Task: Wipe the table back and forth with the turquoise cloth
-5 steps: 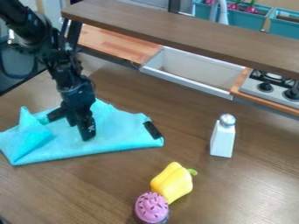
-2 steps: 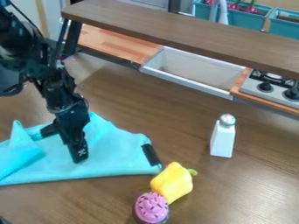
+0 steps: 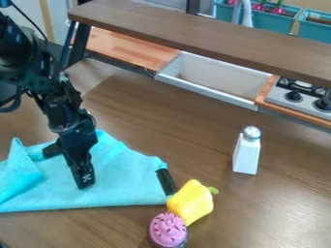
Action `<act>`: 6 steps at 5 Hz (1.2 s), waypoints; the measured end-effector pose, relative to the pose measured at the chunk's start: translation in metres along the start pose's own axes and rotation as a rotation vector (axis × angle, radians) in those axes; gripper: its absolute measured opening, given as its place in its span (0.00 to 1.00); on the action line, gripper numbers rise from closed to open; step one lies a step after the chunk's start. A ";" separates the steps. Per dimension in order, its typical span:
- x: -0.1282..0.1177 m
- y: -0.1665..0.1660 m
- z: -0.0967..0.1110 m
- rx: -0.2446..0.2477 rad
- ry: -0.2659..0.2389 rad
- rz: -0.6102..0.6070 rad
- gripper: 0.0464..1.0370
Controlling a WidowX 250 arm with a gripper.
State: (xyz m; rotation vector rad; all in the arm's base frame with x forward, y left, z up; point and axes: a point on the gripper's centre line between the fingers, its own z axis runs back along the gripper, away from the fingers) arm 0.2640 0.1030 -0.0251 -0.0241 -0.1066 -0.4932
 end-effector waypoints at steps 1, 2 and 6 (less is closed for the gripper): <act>0.013 0.019 0.001 0.026 -0.006 0.048 0.96; 0.036 0.055 -0.003 0.051 -0.016 0.115 0.96; 0.084 0.129 0.003 0.066 -0.064 0.295 0.96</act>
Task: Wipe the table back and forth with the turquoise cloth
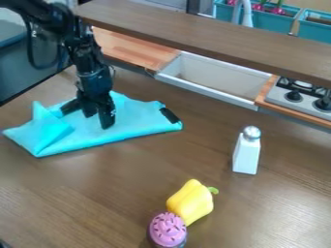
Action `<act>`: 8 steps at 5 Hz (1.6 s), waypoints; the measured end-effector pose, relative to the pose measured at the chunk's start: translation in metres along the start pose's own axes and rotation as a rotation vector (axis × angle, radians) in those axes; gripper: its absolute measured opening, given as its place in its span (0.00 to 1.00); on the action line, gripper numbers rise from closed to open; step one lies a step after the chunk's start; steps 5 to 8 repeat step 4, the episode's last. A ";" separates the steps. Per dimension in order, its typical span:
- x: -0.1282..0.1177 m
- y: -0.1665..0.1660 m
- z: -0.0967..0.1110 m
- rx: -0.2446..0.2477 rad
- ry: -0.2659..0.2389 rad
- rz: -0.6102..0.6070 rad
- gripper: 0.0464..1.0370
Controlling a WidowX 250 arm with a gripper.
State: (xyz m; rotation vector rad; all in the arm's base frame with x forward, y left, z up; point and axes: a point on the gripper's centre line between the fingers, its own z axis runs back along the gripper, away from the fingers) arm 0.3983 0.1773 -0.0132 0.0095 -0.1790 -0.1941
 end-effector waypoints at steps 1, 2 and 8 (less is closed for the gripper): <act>0.013 0.011 0.000 0.005 -0.014 0.031 0.96; 0.021 0.019 0.002 0.002 -0.019 0.060 0.96; -0.011 -0.005 -0.002 -0.026 0.012 0.001 0.96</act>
